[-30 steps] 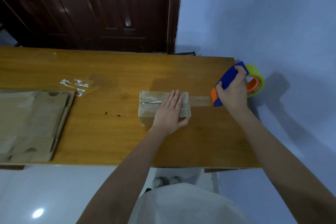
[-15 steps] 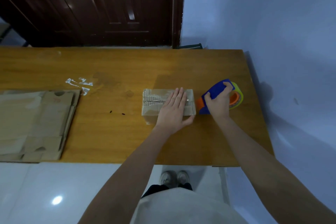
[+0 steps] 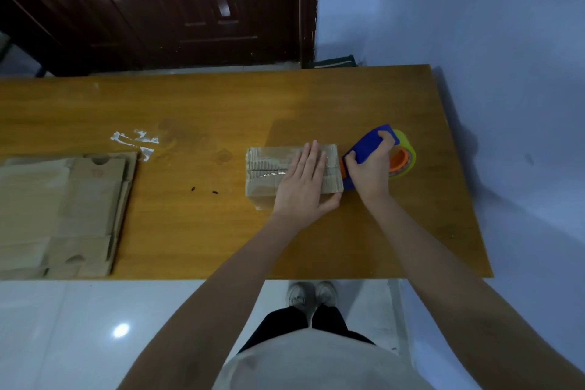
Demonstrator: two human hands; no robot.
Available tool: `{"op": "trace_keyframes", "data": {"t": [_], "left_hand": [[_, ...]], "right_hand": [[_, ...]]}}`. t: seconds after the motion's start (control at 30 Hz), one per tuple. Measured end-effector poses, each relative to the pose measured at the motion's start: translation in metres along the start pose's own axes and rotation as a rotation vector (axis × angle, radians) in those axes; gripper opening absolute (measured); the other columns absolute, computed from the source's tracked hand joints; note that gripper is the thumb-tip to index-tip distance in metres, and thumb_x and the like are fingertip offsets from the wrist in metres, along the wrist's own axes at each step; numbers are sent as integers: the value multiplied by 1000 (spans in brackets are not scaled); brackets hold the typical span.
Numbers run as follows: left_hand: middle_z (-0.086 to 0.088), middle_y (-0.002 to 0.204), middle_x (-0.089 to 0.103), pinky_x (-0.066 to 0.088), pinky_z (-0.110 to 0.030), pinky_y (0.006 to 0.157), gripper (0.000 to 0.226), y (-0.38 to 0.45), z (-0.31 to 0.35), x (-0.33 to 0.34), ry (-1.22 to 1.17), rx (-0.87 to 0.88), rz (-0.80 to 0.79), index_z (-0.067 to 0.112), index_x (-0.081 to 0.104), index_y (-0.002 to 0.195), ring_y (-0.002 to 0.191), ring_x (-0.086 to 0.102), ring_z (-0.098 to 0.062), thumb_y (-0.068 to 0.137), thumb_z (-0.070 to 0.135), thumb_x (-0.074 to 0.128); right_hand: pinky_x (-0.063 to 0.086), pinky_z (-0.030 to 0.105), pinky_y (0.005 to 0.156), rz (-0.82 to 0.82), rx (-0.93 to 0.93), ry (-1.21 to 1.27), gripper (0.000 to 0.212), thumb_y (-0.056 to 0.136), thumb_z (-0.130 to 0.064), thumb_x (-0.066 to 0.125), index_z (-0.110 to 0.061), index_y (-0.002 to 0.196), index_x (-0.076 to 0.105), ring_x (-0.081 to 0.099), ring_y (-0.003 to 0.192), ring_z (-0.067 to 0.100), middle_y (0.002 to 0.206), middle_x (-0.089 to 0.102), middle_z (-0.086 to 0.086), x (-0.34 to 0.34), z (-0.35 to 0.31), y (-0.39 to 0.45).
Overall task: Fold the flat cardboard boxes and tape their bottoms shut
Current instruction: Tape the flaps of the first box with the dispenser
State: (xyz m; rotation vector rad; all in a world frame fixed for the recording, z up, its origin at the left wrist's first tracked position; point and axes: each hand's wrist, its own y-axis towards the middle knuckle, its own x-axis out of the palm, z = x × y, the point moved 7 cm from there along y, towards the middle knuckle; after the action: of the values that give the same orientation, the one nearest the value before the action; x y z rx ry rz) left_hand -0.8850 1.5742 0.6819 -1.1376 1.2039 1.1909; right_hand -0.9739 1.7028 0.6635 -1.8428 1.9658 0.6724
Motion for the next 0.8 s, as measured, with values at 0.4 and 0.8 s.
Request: {"op": "trace_keyframes", "data": {"t": [0.4, 0.8], "left_hand": [[-12, 157, 13, 0, -34, 119, 86, 0, -1, 4, 12, 11, 20, 3, 15, 149, 146, 8, -20, 90, 66, 25], [-14, 153, 26, 12, -37, 118, 79, 1, 0, 2, -24, 27, 58, 10, 28, 147, 144, 21, -24, 88, 63, 30]], "right_hand": [[50, 29, 77, -44, -69, -43, 67, 84, -10, 65, 0, 137, 25, 57, 92, 20, 109, 53, 12, -3, -4, 7], [43, 24, 72, 33, -88, -82, 62, 87, -8, 63, 2, 137, 27, 49, 92, 13, 109, 42, 3, -55, -5, 15]]}}
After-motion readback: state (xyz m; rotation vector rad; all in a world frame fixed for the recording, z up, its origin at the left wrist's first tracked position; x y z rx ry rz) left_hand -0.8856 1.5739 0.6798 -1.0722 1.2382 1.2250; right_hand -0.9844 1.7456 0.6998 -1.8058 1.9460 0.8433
